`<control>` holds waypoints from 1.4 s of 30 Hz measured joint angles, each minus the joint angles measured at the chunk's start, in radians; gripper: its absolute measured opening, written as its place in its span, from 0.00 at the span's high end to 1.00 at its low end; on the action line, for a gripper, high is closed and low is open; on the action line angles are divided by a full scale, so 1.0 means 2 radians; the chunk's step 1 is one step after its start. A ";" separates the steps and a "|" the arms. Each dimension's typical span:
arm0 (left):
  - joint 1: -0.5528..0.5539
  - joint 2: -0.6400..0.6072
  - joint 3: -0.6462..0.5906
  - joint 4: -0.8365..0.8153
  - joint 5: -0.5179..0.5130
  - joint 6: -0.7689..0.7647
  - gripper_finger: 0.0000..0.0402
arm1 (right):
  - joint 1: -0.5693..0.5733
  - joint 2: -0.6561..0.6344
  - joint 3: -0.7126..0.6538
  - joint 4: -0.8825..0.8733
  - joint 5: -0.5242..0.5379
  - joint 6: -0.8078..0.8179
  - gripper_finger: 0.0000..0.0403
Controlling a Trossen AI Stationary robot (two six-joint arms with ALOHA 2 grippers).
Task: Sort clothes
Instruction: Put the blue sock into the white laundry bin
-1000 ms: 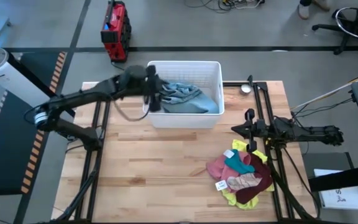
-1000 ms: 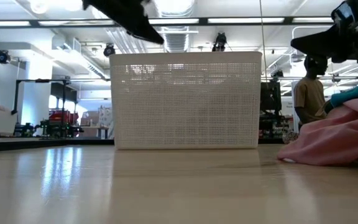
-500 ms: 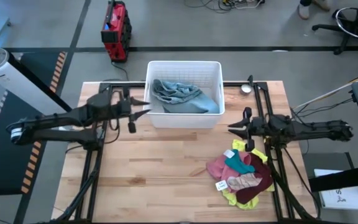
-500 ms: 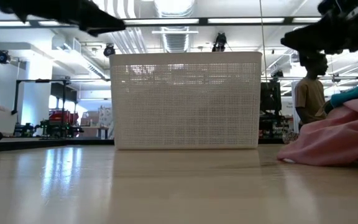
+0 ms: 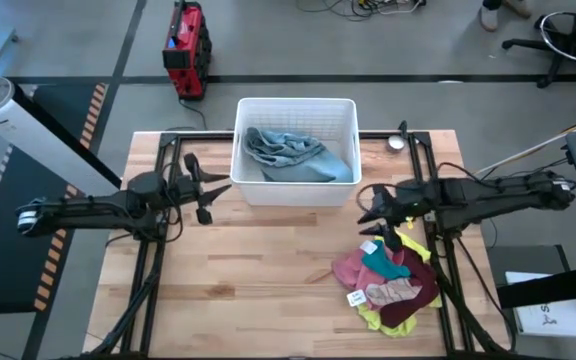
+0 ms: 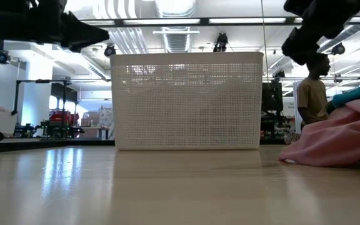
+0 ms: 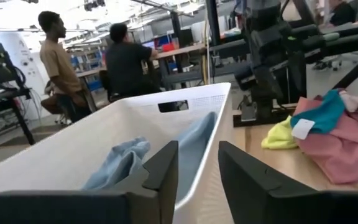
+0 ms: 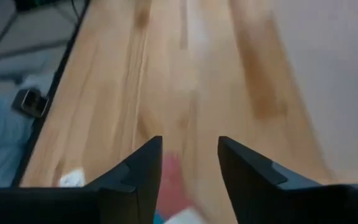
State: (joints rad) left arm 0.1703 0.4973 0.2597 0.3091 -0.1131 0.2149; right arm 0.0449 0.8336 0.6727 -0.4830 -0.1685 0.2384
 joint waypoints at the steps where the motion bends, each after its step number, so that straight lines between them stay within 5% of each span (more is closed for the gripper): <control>1: 0.000 0.000 -0.007 0.006 0.000 -0.003 0.72 | 0.004 0.012 0.016 -0.029 -0.003 0.013 0.62; 11: 0.000 0.015 -0.031 0.026 0.000 -0.021 0.58 | 0.028 0.119 0.109 -0.229 -0.013 0.091 0.53; 17: 0.000 0.020 -0.032 0.026 0.000 -0.021 0.55 | 0.028 0.166 0.104 -0.243 -0.061 0.109 0.53; 29: 0.000 0.022 -0.038 0.030 0.000 -0.019 0.60 | 0.028 0.251 0.099 -0.257 -0.064 0.103 0.54; 34: 0.000 0.029 -0.038 0.033 0.000 -0.020 0.63 | 0.028 0.273 0.107 -0.256 -0.062 0.091 0.64; 42: 0.000 0.044 -0.039 0.034 0.000 -0.021 0.69 | 0.035 0.291 0.158 -0.256 -0.060 0.035 0.98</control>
State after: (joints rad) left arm 0.1707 0.5850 0.1819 0.3774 -0.1135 0.1734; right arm 0.1157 1.4160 0.9895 -0.9955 -0.2893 0.3091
